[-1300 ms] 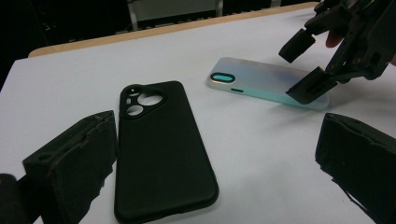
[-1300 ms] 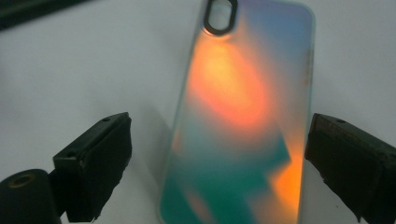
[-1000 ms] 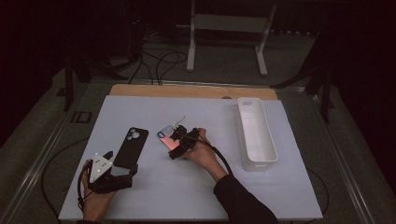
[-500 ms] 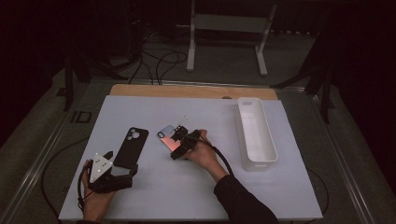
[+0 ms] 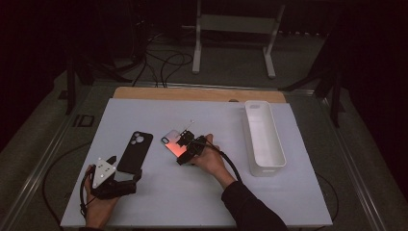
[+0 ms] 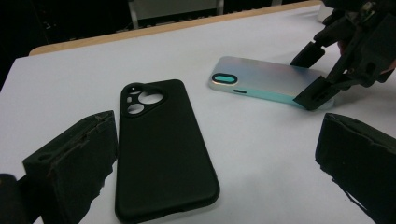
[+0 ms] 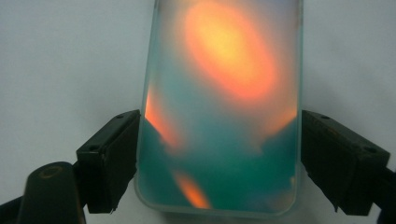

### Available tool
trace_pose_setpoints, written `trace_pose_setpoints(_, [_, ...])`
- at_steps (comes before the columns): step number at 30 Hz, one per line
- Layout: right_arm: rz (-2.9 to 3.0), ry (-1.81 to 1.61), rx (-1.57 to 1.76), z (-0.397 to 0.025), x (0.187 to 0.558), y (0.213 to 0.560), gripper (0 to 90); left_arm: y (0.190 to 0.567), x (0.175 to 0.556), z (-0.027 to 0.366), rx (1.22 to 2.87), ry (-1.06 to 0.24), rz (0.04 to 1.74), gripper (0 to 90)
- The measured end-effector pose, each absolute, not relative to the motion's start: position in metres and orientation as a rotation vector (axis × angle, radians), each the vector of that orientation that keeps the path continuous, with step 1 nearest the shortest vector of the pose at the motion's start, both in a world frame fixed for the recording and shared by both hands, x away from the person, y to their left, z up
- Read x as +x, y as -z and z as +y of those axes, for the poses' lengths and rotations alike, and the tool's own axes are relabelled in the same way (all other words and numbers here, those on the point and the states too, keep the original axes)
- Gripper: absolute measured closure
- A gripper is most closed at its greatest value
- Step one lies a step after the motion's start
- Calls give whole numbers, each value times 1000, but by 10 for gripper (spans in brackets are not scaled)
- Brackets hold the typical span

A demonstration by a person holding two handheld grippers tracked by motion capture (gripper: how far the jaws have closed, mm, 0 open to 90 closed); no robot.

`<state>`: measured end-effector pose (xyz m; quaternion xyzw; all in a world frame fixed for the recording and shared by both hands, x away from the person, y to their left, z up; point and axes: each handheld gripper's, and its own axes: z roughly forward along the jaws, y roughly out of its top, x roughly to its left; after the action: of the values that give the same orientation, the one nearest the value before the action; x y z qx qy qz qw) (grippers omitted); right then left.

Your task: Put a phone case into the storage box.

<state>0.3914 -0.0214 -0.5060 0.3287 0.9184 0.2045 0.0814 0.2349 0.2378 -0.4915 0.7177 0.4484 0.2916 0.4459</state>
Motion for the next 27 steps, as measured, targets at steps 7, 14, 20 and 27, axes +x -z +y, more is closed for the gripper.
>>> trace_pose_setpoints(7, [2709, -652, 954, -24, 385, 500, 163, 492, 235, 237, 1783, -721, 1115, 2])
trace_pose_setpoints(14, [2672, -748, 911, -31, 378, 485, 165, 491, 235, 237, 1770, -705, 1119, 2])
trace_pose_setpoints(20, [2649, -835, 881, -36, 372, 471, 165, 488, 235, 239, 1733, -681, 1130, 2])
trace_pose_setpoints(27, [2611, -928, 877, -42, 364, 459, 164, 482, 237, 239, 1714, -640, 1133, 2])
